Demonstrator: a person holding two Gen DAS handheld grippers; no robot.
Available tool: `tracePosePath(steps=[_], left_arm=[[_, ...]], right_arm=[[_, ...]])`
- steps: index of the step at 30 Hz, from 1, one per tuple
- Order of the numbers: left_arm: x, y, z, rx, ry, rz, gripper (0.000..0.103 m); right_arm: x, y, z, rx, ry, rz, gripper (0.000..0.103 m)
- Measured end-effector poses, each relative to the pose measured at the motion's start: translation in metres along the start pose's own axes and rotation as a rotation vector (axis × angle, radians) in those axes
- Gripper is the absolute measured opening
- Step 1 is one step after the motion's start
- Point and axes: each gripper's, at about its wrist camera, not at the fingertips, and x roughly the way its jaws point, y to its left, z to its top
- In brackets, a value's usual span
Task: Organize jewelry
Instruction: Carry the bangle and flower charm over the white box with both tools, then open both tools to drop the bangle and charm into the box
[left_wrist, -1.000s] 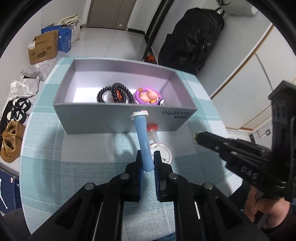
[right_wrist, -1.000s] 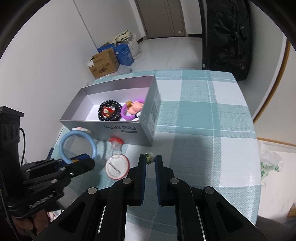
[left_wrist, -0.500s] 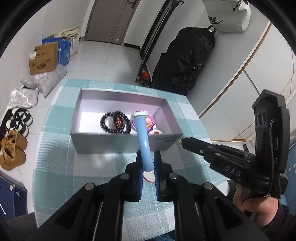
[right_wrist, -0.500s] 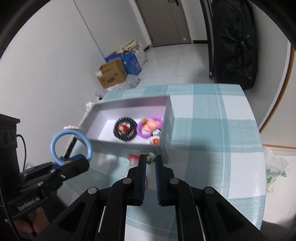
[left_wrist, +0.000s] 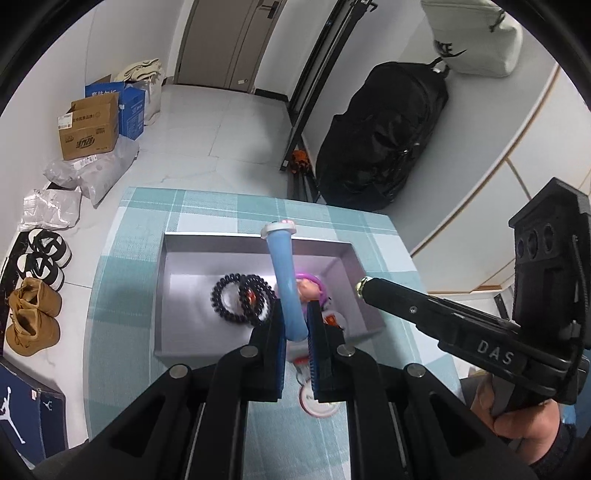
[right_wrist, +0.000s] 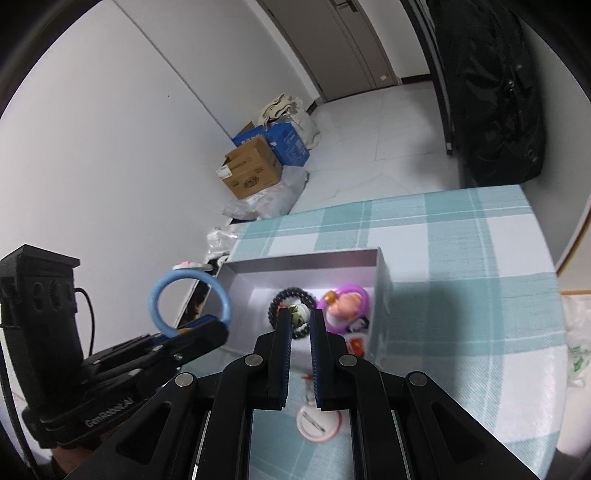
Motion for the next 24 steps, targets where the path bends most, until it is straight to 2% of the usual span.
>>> tracePosePath(steps=[5,10,21,24], left_arm=[[0.014,-0.001,0.006,0.02,0.026,0.022,0.006],[0.025,0.001,0.008,0.011,0.068,0.013,0.006],[0.031,0.005,0.016,-0.063,0.088,-0.091,0.006],[0.03,-0.003,0.016,-0.039,0.082,-0.039,0.007]], right_arm=[[0.014,-0.007,0.007,0.032,0.032,0.023,0.009],[0.026,-0.02,0.012,0.088,0.058,0.039,0.009],[0.035,-0.025,0.016,0.101,0.082,0.037,0.012],[0.033,-0.025,0.014,0.098,0.078,0.029,0.012]])
